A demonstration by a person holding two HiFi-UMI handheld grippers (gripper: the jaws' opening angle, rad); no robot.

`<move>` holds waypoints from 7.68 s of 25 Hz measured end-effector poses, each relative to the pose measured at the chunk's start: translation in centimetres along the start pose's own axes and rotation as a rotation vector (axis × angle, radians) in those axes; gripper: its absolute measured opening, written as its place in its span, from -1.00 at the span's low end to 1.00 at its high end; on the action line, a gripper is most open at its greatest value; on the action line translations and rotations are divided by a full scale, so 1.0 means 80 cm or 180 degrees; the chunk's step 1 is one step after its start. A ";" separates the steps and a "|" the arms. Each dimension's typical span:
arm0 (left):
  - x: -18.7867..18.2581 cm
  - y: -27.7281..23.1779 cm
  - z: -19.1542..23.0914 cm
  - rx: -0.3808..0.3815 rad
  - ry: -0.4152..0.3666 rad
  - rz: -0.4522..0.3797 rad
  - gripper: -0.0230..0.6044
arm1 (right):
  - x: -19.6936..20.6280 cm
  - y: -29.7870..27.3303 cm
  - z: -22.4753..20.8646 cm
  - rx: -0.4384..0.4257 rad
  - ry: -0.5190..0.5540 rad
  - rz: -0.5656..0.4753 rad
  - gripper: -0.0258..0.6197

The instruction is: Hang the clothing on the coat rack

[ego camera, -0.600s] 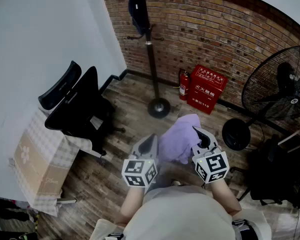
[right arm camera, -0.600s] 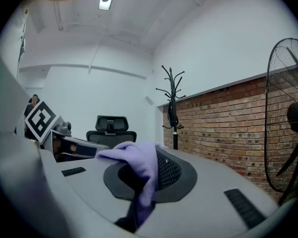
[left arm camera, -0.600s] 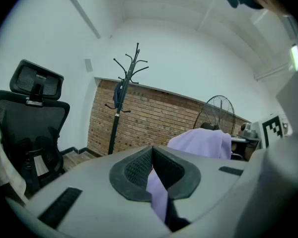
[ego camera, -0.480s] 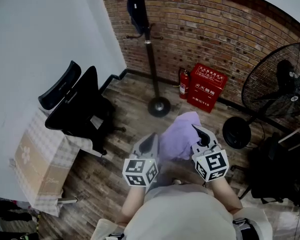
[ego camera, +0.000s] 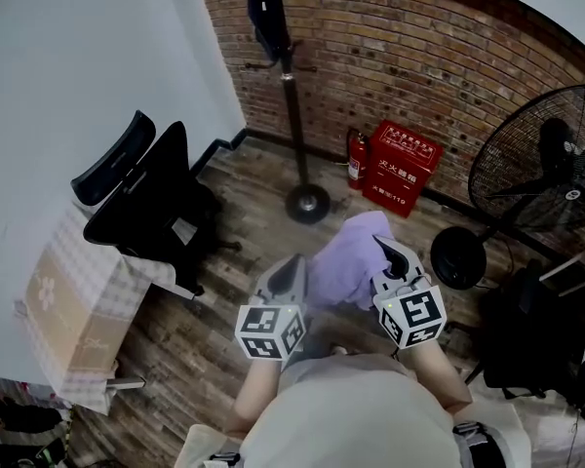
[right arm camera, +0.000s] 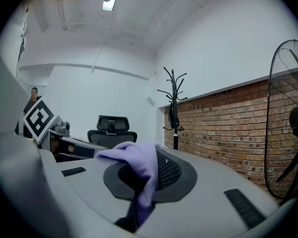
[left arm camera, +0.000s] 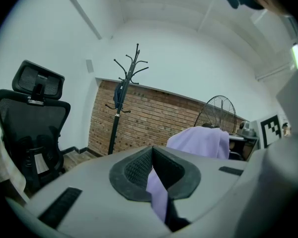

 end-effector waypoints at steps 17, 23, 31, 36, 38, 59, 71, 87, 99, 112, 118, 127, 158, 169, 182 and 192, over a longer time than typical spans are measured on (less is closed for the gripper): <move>0.000 -0.019 0.010 -0.0066 0.0019 0.0019 -0.91 | 0.012 -0.019 -0.019 -0.0067 -0.0226 0.0041 -0.88; -0.003 -0.047 0.030 -0.0043 0.0015 0.0029 -0.91 | 0.013 -0.047 -0.032 -0.0044 -0.0194 0.0039 -0.88; -0.020 -0.116 0.069 0.0032 -0.0016 0.0019 -0.91 | 0.015 -0.113 -0.069 0.0043 -0.0156 0.0032 -0.88; -0.029 -0.163 0.099 0.0027 0.0001 0.0033 -0.91 | 0.017 -0.164 -0.092 0.0067 -0.0156 0.0027 -0.88; -0.037 -0.181 0.111 0.0036 0.0003 0.0036 -0.91 | 0.016 -0.187 -0.100 0.0079 -0.0158 0.0033 -0.88; -0.106 -0.329 0.237 0.0076 0.0050 -0.0015 -0.91 | -0.010 -0.390 -0.154 0.0076 -0.0022 -0.0021 -0.88; -0.119 -0.386 0.289 0.0180 0.0049 0.0007 -0.91 | -0.021 -0.475 -0.181 0.0170 0.0140 -0.0093 -0.88; -0.127 -0.432 0.316 -0.0018 0.0073 -0.0002 -0.91 | -0.040 -0.554 -0.239 0.0040 0.0257 -0.0103 -0.88; -0.145 -0.508 0.315 -0.0093 0.0098 -0.0094 -0.91 | -0.041 -0.613 -0.293 -0.0168 0.0340 -0.0050 -0.88; -0.153 -0.542 0.329 -0.0295 0.0098 -0.0166 -0.91 | -0.035 -0.662 -0.318 -0.0425 0.0387 -0.0016 -0.87; -0.152 -0.555 0.329 -0.0344 0.0101 -0.0165 -0.91 | -0.037 -0.679 -0.328 -0.0524 0.0406 -0.0025 -0.87; -0.156 -0.568 0.336 -0.0466 0.0098 -0.0207 -0.91 | -0.032 -0.706 -0.333 -0.0712 0.0425 -0.0020 -0.87; -0.150 -0.594 0.345 -0.0770 0.0102 -0.0259 -0.91 | -0.012 -0.775 -0.348 -0.1274 0.0552 0.0111 -0.87; -0.142 -0.603 0.343 -0.0828 0.0122 -0.0214 -0.91 | 0.061 -0.779 -0.370 -0.1422 0.0391 0.0495 -0.87; -0.131 -0.607 0.341 -0.0813 0.0158 -0.0156 -0.91 | 0.130 -0.748 -0.366 -0.1506 -0.0032 0.0645 -0.87; -0.128 -0.583 0.342 -0.0855 0.0180 -0.0169 -0.91 | 0.156 -0.715 -0.353 -0.1368 -0.0157 0.0582 -0.85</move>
Point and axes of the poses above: the fingertips, and each gripper's own axes: y backward along the fingers, z to its left, x out of its underside, the point moved 4 cm from there along y, backward along the fingers, and after that the axes turned 7 degrees about -z, right-handed, at the moved point
